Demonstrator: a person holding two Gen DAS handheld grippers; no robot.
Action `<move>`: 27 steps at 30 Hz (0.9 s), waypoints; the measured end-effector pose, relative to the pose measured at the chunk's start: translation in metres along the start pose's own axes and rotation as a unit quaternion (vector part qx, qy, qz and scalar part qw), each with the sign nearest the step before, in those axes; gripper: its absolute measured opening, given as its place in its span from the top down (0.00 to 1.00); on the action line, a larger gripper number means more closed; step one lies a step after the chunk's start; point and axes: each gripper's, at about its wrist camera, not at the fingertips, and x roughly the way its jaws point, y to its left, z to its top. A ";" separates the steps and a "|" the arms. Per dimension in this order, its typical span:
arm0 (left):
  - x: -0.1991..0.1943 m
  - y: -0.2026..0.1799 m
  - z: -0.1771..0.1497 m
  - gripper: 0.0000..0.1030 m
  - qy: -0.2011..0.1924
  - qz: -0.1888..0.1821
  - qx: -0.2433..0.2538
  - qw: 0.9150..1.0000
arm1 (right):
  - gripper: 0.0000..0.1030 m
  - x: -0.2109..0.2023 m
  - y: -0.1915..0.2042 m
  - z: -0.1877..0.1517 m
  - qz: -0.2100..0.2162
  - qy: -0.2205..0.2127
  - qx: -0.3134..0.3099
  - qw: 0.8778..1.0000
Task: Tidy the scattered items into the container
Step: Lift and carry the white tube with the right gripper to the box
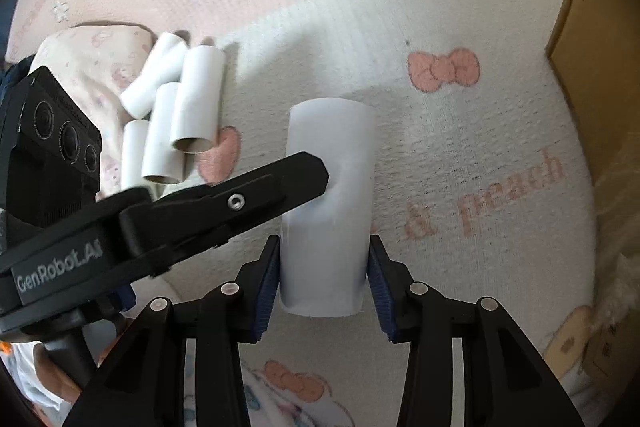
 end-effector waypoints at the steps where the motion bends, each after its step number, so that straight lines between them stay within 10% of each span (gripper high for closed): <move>1: -0.004 -0.004 -0.002 0.64 -0.004 -0.001 0.003 1.000 | 0.62 -0.004 0.005 -0.001 -0.009 -0.002 -0.013 1.000; 27: -0.088 -0.250 -0.039 0.63 -0.070 -0.022 0.178 0.981 | 0.62 -0.242 -0.011 -0.012 -0.017 -0.202 -0.067 0.977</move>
